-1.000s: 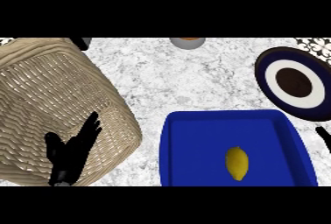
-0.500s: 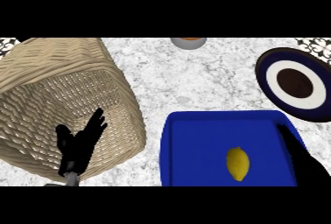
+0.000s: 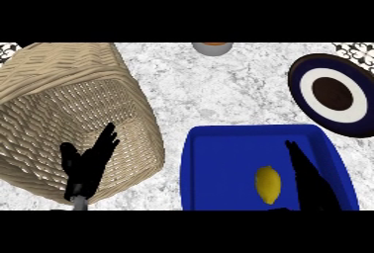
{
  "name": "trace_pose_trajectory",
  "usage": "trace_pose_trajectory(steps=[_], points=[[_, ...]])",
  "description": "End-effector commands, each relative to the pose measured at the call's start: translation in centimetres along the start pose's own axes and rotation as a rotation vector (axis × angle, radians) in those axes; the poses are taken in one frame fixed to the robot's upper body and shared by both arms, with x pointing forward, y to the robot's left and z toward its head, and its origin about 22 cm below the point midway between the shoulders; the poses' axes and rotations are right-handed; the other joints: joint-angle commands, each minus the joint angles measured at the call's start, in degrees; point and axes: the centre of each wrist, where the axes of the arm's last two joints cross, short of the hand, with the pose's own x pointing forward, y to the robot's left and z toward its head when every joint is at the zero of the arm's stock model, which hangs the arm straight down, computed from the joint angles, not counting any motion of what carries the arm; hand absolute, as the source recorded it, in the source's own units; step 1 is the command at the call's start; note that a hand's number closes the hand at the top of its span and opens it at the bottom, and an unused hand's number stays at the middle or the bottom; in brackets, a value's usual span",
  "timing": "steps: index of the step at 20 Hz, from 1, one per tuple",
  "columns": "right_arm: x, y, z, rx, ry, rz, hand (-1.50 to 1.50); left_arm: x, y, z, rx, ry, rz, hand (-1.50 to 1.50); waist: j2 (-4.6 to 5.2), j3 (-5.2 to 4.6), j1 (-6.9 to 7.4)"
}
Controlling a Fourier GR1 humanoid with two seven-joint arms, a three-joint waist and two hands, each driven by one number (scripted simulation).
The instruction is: Pick the lemon from the tray and place it in the plate
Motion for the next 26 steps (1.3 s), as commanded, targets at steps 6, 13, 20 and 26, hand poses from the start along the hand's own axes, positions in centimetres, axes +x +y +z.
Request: trace_pose_trajectory(steps=[6,13,20,26], points=[[0.5,2.5,-1.9,-0.03,0.09,0.102,-1.5,0.0,1.7,-0.6,-0.003,0.035,-0.006,0.0,0.13,-0.09,-0.06],[0.6,5.1,-1.7,0.021,0.077,0.088,-1.5,0.4,-1.1,-2.3,0.004,0.006,-0.002,0.0,0.14,-0.09,-0.23],[-1.3,5.5,-4.6,0.159,0.066,0.216,1.5,-0.8,1.4,-0.5,0.0,0.023,0.006,0.0,0.2,-0.09,0.2],[0.4,4.8,-5.8,0.062,0.021,0.243,1.5,-1.3,-0.1,-1.1,-0.002,0.023,-0.015,0.0,0.15,-0.09,0.0]])
